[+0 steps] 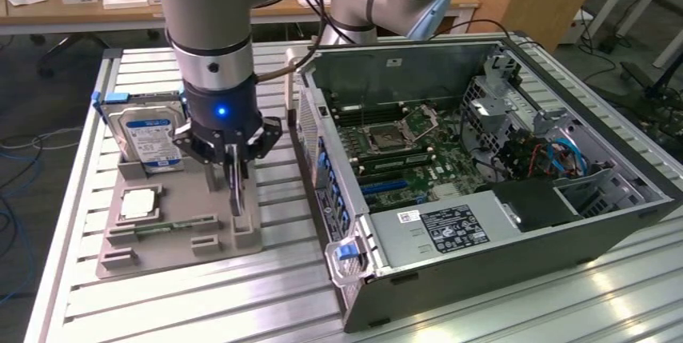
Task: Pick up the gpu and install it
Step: 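Pick up the gpu and move the gpu toward the slot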
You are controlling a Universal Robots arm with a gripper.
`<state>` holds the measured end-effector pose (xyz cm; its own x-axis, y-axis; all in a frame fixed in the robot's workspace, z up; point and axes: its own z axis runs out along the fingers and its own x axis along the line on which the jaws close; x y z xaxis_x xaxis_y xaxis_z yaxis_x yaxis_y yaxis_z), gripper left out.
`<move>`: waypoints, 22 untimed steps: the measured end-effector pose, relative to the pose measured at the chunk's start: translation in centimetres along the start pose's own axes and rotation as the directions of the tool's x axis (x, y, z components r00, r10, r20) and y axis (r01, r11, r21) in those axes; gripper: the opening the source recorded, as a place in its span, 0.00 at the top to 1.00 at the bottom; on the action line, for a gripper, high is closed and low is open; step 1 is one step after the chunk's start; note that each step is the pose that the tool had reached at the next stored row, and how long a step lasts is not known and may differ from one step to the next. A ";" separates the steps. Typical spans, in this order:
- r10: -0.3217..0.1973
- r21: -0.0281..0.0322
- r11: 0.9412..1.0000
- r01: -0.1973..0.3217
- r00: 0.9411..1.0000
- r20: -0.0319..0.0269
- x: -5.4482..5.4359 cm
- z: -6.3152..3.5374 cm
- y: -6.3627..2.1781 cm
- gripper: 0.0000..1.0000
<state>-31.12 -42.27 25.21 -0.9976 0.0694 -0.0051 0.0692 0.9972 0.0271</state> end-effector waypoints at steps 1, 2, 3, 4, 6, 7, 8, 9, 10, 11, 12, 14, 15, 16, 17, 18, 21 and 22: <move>0.000 0.000 1.000 0.000 1.000 0.000 0.0 -0.08 0.00 0.72; 0.000 0.000 1.000 0.000 1.000 0.000 0.0 -0.16 0.00 0.72; 0.000 0.000 1.000 0.000 1.000 0.000 0.0 -0.24 0.01 0.72; 0.000 0.000 1.000 0.000 1.000 0.000 0.0 -0.40 0.01 0.72; 0.000 0.000 1.000 0.000 1.000 0.000 0.0 -0.86 0.02 0.72; 0.000 0.000 1.000 0.000 1.000 0.000 0.0 -1.11 0.03 0.72; 0.000 0.000 1.000 0.000 1.000 0.000 0.0 -1.38 0.04 0.72; 0.000 0.000 1.000 0.000 1.000 0.000 0.0 -1.70 0.05 0.72; 0.000 0.000 1.000 0.000 1.000 0.000 0.0 -2.04 0.05 0.72; 0.000 0.000 1.000 0.000 1.000 0.000 0.0 -2.37 0.07 0.72; 0.000 0.000 1.000 0.000 1.000 0.000 0.0 -2.68 0.07 0.72; 0.000 0.000 1.000 0.000 1.000 0.000 0.0 -3.31 0.09 0.72; 0.000 0.000 1.000 0.000 1.000 0.000 0.0 -3.64 0.10 0.72; 0.000 0.000 1.000 0.000 1.000 0.000 0.0 -4.00 0.11 0.72; 0.000 0.000 1.000 0.000 1.000 0.000 0.0 -4.32 0.12 0.72; 0.000 0.000 1.000 0.000 1.000 0.000 0.0 -4.64 0.13 0.72; 0.000 0.000 1.000 0.000 1.000 0.000 0.0 -5.57 0.15 0.72; 0.000 0.000 1.000 0.000 1.000 0.000 0.0 -5.87 0.16 0.72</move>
<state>-31.12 -42.27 31.08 -0.9976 0.0695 -0.0051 0.0693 0.9972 0.0271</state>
